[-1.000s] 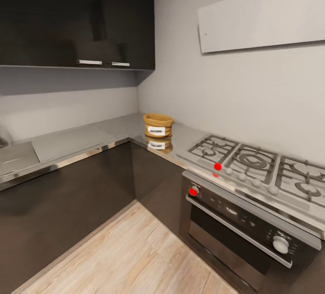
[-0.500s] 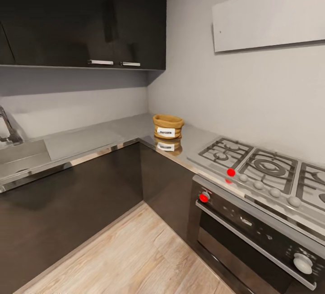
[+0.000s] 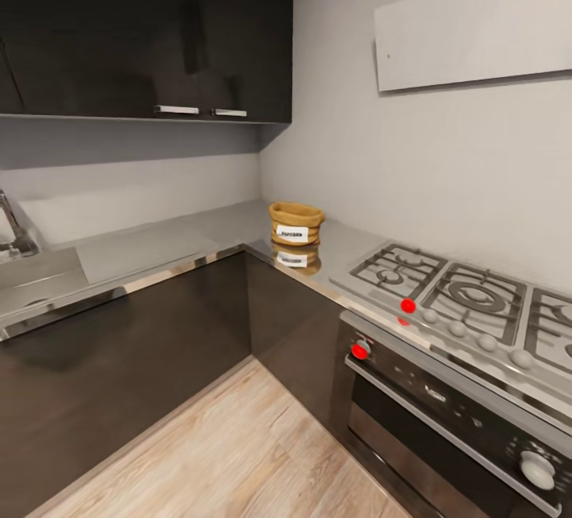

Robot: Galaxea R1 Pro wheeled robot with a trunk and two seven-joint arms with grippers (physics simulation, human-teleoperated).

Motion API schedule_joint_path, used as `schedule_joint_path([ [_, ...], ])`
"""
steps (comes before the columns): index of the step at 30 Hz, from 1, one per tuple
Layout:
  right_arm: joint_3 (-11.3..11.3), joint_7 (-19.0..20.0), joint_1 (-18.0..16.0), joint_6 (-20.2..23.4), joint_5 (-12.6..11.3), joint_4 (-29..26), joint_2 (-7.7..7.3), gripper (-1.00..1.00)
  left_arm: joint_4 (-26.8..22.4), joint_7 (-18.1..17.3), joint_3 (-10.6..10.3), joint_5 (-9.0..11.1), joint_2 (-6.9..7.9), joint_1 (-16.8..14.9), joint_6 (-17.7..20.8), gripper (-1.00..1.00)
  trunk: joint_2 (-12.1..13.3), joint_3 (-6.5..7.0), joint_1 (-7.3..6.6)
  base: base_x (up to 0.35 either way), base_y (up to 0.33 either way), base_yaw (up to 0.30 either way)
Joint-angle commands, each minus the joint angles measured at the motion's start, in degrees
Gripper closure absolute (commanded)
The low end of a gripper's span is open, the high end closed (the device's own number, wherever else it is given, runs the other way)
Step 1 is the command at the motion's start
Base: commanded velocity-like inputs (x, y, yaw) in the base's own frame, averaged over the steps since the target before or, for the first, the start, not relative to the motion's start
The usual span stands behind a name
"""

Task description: In the kitchen, take the popcorn bag from the countertop, put it into the microwave, and heat it until the popcorn is cooked so the cooked popcorn ends up inside the bag.

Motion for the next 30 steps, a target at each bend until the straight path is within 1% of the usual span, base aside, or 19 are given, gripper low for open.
schedule_joint_path([
  [1,-0.48,-0.17,-0.06,-0.26,0.48,0.17,-0.02,-1.0,0.0,-0.02,0.14,0.38,0.02,-0.02,-0.16,-1.0,-0.03,-0.05,0.01,0.16,0.0,0.0],
  [9,-0.48,-0.18,-0.06,-0.33,0.48,0.17,-0.08,-1.0,0.0,-0.02,0.18,0.4,-0.01,-0.02,-0.15,-1.0,-0.03,-0.05,0.01,0.149,0.0,0.0],
  [16,-0.48,-0.16,-0.06,-0.32,0.48,0.17,-0.15,-1.0,0.0,-0.02,0.22,0.32,-0.02,-0.02,-0.28,-1.0,-0.03,-0.05,0.01,0.008,0.0,0.0],
  [23,-0.45,-0.2,-0.06,-0.3,0.44,0.17,-0.09,-1.0,0.0,0.0,0.22,0.38,-0.02,-0.02,-0.25,-1.0,2.78,1.2,-1.52,0.0,0.0,0.0],
  [30,-0.56,-0.18,-0.06,-0.41,-0.07,0.17,-0.33,-1.0,0.0,0.06,0.22,0.45,0.03,-0.02,-0.28,-1.0,5.59,2.46,-3.06,0.0,0.0,0.0],
])
